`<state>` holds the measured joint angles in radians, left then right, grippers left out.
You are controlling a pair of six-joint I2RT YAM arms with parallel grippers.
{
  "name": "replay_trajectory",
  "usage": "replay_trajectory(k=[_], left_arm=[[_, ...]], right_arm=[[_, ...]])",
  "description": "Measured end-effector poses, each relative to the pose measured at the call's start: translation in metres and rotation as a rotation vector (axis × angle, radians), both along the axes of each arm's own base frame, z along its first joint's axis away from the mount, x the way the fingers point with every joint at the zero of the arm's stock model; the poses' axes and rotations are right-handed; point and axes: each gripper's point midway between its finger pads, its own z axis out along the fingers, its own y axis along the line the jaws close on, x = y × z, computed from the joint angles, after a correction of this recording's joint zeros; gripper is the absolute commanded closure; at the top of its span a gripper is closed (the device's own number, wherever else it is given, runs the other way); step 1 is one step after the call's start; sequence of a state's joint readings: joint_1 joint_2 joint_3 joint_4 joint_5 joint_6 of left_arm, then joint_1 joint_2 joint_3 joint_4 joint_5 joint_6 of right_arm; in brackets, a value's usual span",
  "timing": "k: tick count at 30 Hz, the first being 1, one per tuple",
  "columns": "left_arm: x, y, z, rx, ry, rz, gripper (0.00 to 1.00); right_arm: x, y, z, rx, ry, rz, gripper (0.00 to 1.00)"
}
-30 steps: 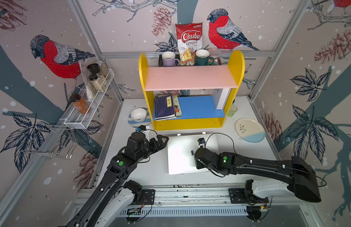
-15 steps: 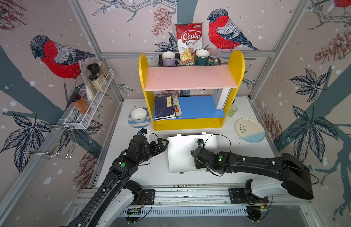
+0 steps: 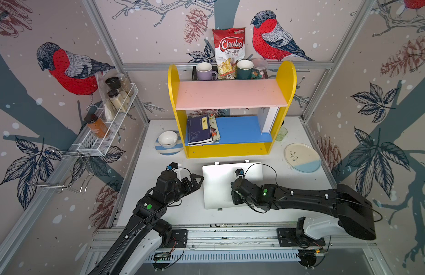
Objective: Close the laptop lid and set it aside
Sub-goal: Close the lid of the laptop, then pick up the laptop from the computer stand.
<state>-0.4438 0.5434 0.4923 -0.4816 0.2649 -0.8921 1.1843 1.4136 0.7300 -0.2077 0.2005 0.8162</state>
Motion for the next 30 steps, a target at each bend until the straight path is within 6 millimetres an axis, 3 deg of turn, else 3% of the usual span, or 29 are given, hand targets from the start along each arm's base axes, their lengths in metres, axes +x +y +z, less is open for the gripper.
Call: replay_trajectory(k=[4,7,10,14,20,25,30], left_arm=[[-0.008,0.002,-0.016,-0.02,0.008,0.004,0.08],[-0.013,0.002,-0.025,-0.036,-0.004,-0.004,0.09],[-0.015,0.002,-0.025,-0.058,-0.043,-0.006,0.05],[-0.017,0.003,-0.018,-0.089,-0.09,0.0,0.05],[-0.012,0.004,-0.014,-0.095,-0.161,0.004,0.05],[-0.014,-0.003,-0.038,-0.062,-0.124,-0.029,0.1],[-0.017,-0.01,-0.051,-0.026,-0.165,-0.064,0.12]], right_arm=[[-0.001,0.004,0.002,0.024,0.003,0.009,0.6],[-0.003,0.007,0.009,0.054,-0.007,0.024,0.46],[-0.001,-0.006,0.02,0.049,-0.057,0.007,0.32],[-0.003,-0.022,0.048,0.101,-0.132,-0.001,0.24],[0.01,-0.071,0.08,0.211,-0.232,-0.102,0.2],[0.025,-0.12,0.083,0.273,-0.272,-0.231,0.2],[0.03,-0.15,0.075,0.321,-0.291,-0.304,0.2]])
